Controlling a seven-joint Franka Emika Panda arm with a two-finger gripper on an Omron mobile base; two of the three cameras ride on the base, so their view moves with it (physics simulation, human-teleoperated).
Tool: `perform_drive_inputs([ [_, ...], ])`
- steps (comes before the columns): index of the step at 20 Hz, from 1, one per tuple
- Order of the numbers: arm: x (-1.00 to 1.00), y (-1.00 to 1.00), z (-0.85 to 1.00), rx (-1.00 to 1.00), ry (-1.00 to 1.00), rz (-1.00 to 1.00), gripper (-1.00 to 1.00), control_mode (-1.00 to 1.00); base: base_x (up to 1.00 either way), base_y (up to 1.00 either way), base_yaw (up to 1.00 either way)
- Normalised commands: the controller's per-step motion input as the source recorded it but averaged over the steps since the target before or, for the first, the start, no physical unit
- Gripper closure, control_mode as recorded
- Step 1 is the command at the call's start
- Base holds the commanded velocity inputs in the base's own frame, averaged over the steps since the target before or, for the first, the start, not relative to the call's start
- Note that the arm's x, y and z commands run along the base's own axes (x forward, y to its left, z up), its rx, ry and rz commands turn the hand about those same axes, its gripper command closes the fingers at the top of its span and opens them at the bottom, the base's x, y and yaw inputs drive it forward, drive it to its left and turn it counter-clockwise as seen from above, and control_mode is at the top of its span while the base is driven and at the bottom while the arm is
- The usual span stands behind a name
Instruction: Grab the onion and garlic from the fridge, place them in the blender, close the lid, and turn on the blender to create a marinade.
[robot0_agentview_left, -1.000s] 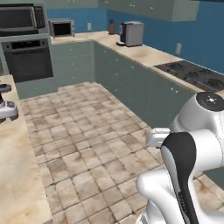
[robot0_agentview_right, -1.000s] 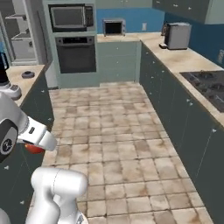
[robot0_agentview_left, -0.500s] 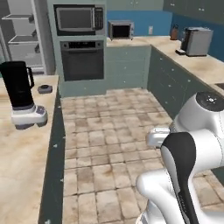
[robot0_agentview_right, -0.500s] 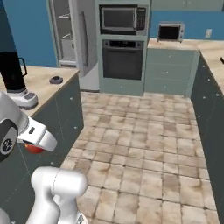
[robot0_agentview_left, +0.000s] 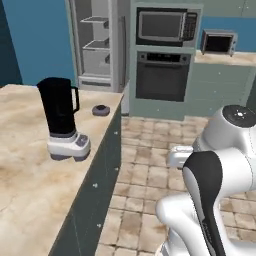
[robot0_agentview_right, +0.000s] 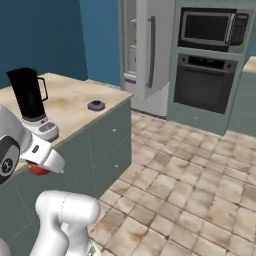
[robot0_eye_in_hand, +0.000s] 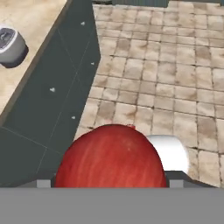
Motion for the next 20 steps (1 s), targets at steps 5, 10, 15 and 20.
perform_drive_inputs([
  [5,0.0,0.0,0.0,0.0,0.0,0.0,1.0,1.0,0.97,-0.38,0.58],
  [10,0.0,0.0,0.0,0.0,0.0,0.0,1.0,1.0,0.75,-0.43,0.59],
  [15,0.0,0.0,0.0,0.0,0.0,0.0,1.0,1.0,0.38,-0.14,0.65],
  [20,0.0,0.0,0.0,0.0,0.0,0.0,1.0,1.0,0.38,-0.1,0.65],
])
